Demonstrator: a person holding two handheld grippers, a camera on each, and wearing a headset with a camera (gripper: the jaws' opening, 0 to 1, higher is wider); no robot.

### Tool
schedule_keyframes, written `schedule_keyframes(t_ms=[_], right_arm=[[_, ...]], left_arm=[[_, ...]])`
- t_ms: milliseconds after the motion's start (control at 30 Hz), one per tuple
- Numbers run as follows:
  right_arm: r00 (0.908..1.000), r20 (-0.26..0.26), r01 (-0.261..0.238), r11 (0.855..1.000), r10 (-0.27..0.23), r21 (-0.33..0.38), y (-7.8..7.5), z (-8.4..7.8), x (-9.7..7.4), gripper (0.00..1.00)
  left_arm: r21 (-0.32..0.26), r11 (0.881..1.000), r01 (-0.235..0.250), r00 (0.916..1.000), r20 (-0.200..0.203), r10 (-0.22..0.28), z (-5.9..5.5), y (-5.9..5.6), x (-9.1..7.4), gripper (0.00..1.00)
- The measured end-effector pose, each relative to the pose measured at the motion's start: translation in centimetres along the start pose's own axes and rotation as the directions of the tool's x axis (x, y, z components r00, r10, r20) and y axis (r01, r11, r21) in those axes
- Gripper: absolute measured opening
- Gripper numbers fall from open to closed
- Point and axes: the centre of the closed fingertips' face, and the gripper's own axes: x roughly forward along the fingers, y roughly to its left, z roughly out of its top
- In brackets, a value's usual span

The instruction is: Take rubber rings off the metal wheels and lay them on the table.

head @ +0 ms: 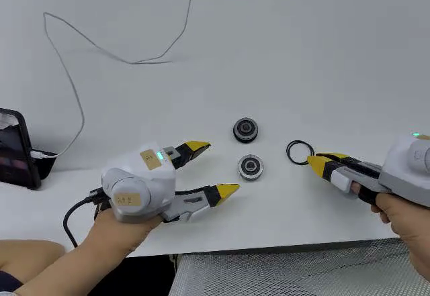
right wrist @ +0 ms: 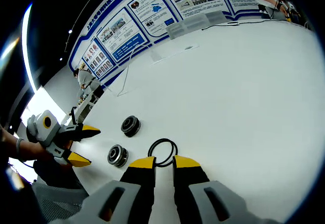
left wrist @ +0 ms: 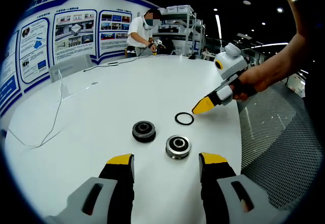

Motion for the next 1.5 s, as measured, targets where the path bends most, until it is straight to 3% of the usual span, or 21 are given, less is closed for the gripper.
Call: schedule_keyframes(t_ms=[167, 333, 433, 633, 767, 1500], right_arm=[[0.9999, 0.009, -0.007, 1.000, 0.007, -0.012, 0.3, 0.1, -0.1, 0.18], [0.9992, 0.001, -0.039, 0.996, 0.040, -0.085, 1.3, 0.2, 0.0, 0.29], [0.9983, -0.021, -0.057, 0.987, 0.055, -0.153, 1.8, -0.1, 0.2, 0.34], [0.9949, -0.019, -0.101, 0.964, 0.099, -0.244, 3.1, 0.3, 0.7, 0.43], [0.9934, -0.029, -0.115, 0.954, 0.111, -0.276, 3.8, 0.6, 1.1, 0.41], [0.9850, -0.052, -0.173, 0.929, 0.165, -0.327, 5.7, 1.9, 4.0, 0.36]], left_arm=[[-0.002, 1.000, 0.001, 1.0000, 0.001, -0.001, -0.1, 0.1, 0.0, 0.53], [-0.002, 1.000, -0.002, 1.0000, -0.001, 0.002, -0.1, 0.2, 0.0, 0.53], [0.000, 1.000, -0.003, 1.0000, -0.001, 0.003, 0.0, 0.4, 0.1, 0.52], [0.006, 1.000, -0.004, 1.0000, 0.000, 0.004, 0.3, 0.7, 0.3, 0.51], [0.013, 1.000, -0.004, 1.0000, 0.006, 0.004, 0.8, 0.9, 0.5, 0.50], [0.057, 0.998, 0.012, 0.9999, 0.003, -0.012, 2.7, 1.9, 2.8, 0.47]])
